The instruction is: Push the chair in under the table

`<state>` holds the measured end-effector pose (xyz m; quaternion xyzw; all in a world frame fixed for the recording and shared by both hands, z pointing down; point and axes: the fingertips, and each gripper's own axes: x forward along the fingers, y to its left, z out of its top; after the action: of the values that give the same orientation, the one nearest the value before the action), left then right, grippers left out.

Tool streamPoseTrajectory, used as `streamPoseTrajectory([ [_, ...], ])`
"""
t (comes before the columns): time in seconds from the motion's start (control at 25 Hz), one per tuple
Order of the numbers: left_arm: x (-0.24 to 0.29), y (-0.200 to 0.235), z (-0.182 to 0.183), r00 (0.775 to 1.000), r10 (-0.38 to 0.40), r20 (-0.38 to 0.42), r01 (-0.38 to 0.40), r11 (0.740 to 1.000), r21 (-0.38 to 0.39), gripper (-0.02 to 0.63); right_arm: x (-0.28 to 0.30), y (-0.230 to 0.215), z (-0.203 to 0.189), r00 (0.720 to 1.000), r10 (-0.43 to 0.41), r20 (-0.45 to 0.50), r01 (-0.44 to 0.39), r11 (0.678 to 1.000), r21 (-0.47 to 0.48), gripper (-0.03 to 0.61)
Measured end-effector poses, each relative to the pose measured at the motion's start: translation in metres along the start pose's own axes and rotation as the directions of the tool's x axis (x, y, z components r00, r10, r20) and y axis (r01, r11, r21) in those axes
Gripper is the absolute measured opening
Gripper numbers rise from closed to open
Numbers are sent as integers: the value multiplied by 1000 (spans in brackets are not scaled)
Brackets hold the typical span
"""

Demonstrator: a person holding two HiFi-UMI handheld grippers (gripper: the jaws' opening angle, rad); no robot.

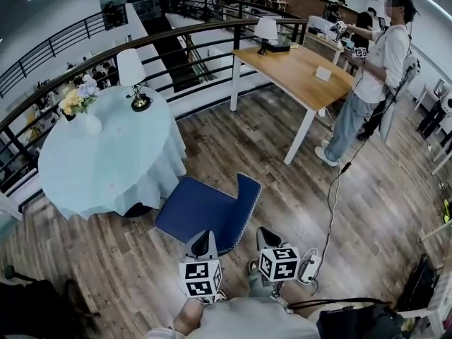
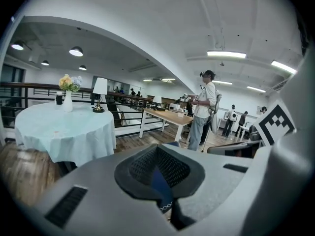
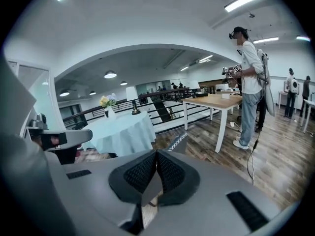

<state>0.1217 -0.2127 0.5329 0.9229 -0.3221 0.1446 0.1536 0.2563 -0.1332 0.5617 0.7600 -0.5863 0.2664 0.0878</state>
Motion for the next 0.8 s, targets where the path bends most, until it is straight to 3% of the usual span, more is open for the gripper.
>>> streamPoseTrajectory([
  [0.24, 19, 0, -3, 997, 75, -17, -76, 996, -51, 3, 26, -10, 20, 997, 79, -23, -81, 994, -80, 17],
  [0.56, 45, -17, -18, 991, 109, -76, -113, 992, -60, 3, 50, -29, 21, 988, 141, -66, -146, 987, -74, 17],
  [0.8, 67, -31, -41, 977, 133, -169, -146, 987, -64, 3, 65, -46, 25, 977, 204, -64, -210, 974, -87, 18],
])
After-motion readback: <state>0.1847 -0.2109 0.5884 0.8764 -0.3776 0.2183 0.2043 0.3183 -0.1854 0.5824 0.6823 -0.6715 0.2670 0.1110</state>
